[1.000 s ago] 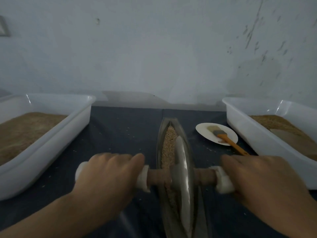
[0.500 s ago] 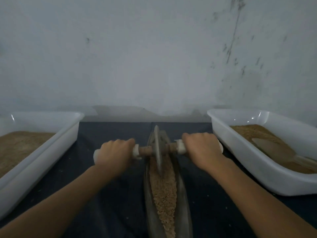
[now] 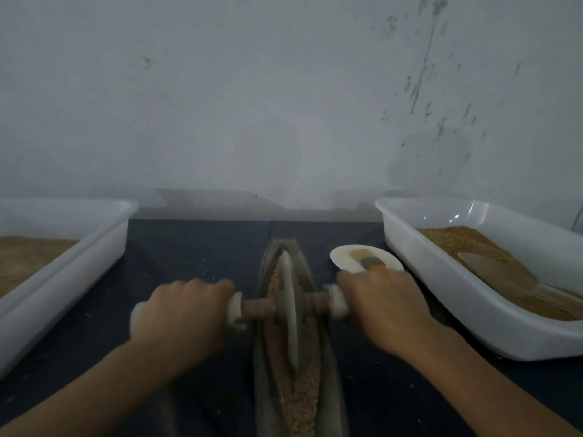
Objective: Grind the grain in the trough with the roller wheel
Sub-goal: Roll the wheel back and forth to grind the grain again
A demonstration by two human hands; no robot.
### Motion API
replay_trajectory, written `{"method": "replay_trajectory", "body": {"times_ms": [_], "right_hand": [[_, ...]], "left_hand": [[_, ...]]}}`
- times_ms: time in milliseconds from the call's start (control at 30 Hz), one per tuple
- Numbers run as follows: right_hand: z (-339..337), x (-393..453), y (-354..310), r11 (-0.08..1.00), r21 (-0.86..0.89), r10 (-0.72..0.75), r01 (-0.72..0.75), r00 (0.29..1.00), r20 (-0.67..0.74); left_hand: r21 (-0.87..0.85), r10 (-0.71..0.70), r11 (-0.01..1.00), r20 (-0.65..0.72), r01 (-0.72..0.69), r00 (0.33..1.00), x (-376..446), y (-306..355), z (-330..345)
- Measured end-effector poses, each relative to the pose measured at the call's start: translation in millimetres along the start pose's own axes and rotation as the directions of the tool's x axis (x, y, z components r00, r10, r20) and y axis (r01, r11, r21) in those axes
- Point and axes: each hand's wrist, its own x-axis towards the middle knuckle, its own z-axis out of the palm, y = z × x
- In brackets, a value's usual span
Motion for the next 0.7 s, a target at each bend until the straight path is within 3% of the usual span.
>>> {"method": "replay_trajectory", "body": {"times_ms": [167, 367, 433, 500, 600, 700], "right_hand": [[19, 59, 10, 0.997, -0.076, 0.021, -0.029, 0.994, -0.103], [-1, -3, -4, 1.000, 0.001, -0.008, 0.008, 0.998, -0.059], [-17, -34, -10, 0.995, 0.100, -0.017, 0.010, 0.997, 0.071], [-21, -52, -10, 0.987, 0.157, -0.020, -0.025, 0.961, 0.275], [-17, -48, -8, 0.993, 0.116, -0.005, -0.027, 0.963, 0.269], [7, -18, -3, 0.990, 0.128, 0.035, -0.052, 0.991, 0.127]], "left_hand": [[-0.079, -0.075, 0.994, -0.085, 0.069, 0.994, 52, -3, 19], [-0.050, 0.066, 0.996, -0.056, -0.069, 0.996, 2, -3, 3], [-0.026, 0.221, 0.974, -0.147, -0.227, 0.964, -26, -4, -10], [-0.091, 0.338, 0.919, -0.318, -0.383, 0.886, -47, -5, -17], [-0.035, 0.290, 0.953, -0.181, -0.301, 0.940, -46, -1, -23], [0.087, 0.127, 0.990, -0.145, -0.116, 0.981, -11, 5, -8]]}}
